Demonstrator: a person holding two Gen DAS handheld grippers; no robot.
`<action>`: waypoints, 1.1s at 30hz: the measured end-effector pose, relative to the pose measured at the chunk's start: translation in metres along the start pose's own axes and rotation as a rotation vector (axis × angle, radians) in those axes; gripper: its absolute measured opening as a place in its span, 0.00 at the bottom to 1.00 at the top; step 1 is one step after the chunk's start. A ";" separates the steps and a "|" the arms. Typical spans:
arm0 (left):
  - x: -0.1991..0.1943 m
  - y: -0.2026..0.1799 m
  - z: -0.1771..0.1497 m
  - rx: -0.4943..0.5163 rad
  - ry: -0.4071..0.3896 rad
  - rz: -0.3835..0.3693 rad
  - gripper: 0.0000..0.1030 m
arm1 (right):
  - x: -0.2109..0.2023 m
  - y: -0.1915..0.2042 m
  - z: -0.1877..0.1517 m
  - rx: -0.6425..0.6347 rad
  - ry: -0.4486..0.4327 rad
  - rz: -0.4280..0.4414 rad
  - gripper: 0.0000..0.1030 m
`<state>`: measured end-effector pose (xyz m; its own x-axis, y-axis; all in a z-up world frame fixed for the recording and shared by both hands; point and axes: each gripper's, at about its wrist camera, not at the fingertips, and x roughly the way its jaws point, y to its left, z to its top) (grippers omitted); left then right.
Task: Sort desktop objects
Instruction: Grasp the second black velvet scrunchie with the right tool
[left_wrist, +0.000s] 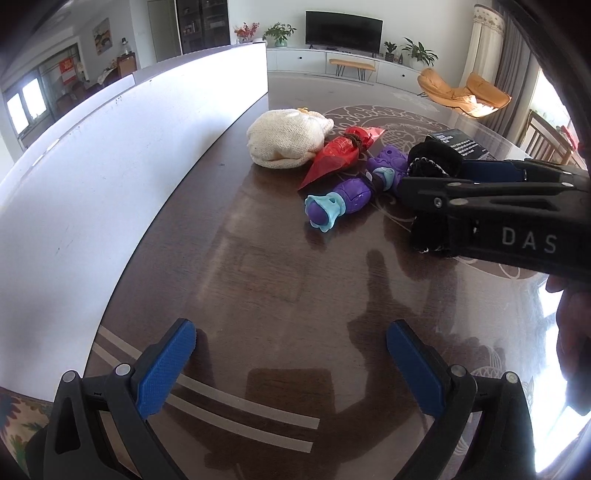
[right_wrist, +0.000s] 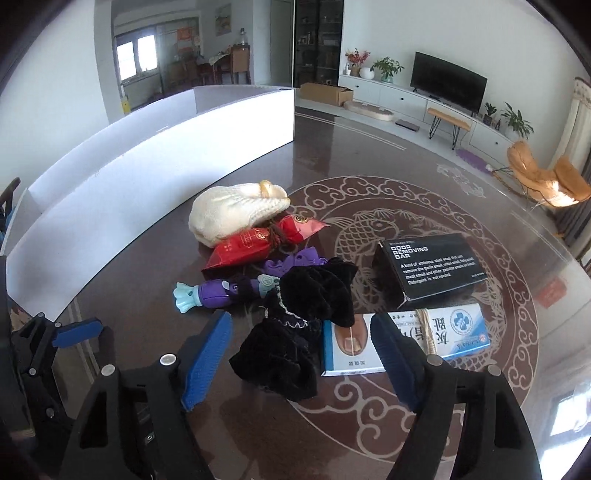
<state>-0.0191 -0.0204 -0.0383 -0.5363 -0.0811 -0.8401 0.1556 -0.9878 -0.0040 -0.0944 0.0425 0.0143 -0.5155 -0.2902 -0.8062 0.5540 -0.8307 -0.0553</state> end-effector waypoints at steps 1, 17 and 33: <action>0.000 0.000 0.000 0.000 0.001 0.000 1.00 | 0.007 0.004 0.000 -0.016 0.013 -0.011 0.71; 0.001 0.001 0.000 -0.006 -0.001 0.006 1.00 | -0.077 -0.038 -0.099 0.089 0.036 -0.065 0.40; 0.000 0.000 -0.002 -0.002 0.004 0.003 1.00 | -0.049 -0.060 -0.125 0.214 0.045 -0.131 0.78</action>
<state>-0.0173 -0.0197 -0.0397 -0.5324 -0.0835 -0.8424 0.1586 -0.9873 -0.0024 -0.0205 0.1661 -0.0171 -0.5415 -0.1564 -0.8260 0.3311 -0.9428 -0.0386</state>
